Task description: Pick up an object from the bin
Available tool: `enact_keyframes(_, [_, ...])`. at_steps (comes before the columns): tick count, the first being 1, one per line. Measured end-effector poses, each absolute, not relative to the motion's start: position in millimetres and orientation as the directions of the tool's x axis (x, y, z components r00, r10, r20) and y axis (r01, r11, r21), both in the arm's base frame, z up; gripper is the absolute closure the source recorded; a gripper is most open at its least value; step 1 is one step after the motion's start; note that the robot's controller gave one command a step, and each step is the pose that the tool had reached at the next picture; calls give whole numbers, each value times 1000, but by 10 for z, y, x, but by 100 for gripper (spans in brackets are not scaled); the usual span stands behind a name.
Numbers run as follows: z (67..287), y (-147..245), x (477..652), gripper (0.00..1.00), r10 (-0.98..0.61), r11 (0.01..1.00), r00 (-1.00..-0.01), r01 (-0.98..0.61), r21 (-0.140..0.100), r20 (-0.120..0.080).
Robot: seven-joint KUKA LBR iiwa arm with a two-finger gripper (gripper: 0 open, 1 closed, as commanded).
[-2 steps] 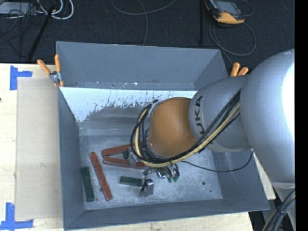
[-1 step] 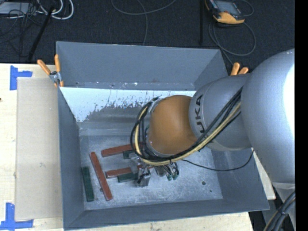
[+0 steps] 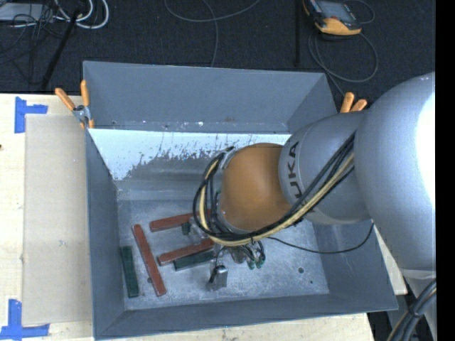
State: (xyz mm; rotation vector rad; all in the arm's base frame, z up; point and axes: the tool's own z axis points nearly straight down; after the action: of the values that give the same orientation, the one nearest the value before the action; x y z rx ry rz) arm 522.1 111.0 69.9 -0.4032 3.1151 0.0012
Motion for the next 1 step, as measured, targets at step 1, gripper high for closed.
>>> enact_keyframes(1, [704,1203,5846,0,-332,943,-943,-332,0,-5])
